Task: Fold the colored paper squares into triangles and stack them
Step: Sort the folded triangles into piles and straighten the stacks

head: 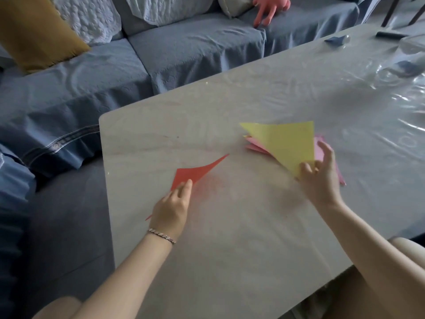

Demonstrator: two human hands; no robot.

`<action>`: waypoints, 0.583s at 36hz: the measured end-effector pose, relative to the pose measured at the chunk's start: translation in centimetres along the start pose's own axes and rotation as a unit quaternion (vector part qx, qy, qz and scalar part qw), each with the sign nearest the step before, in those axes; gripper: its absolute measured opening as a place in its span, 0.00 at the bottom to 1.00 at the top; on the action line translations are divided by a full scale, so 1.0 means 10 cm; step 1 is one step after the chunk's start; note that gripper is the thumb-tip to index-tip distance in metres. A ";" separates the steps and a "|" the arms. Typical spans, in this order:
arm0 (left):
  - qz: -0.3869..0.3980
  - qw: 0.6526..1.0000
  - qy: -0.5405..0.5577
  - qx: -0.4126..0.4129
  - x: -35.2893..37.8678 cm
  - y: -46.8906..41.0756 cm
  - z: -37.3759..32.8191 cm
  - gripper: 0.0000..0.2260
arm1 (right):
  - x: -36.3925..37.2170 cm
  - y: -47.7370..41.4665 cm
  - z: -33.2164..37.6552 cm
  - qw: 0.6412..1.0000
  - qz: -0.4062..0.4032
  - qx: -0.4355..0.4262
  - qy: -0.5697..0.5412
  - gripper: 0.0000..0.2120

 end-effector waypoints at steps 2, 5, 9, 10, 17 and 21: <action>-0.014 0.999 0.019 0.027 -0.01 -0.01 -0.12 0.20 | -0.09 -0.13 0.01 0.997 -0.017 0.011 0.068 0.22; -0.015 0.998 0.038 0.049 0.01 0.00 -0.26 0.21 | -0.12 -0.27 -0.08 0.983 0.001 0.039 0.179 0.20; -0.013 0.997 0.045 0.068 0.05 0.05 -0.34 0.21 | -0.11 -0.32 -0.20 0.945 0.020 0.100 0.312 0.21; -0.013 0.996 0.043 0.074 0.06 0.06 -0.35 0.21 | -0.10 -0.29 -0.20 0.937 0.014 0.090 0.337 0.22; -0.005 0.992 0.054 0.111 0.16 0.11 -0.44 0.21 | 0.27 0.30 -0.11 0.911 0.087 -0.242 0.322 0.14; 0.004 0.988 0.067 0.136 0.22 0.08 -0.56 0.19 | 0.58 0.63 -0.18 0.848 0.261 -0.303 0.348 0.17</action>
Point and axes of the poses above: each hand's wrist, its own y-axis away from the middle knuckle, its own x-axis out of the palm, z = x × y, the point moved 2 cm from there along -y, towards the middle knuckle, and after that the axes turned 11 degrees about z, right-handed, at the moved point
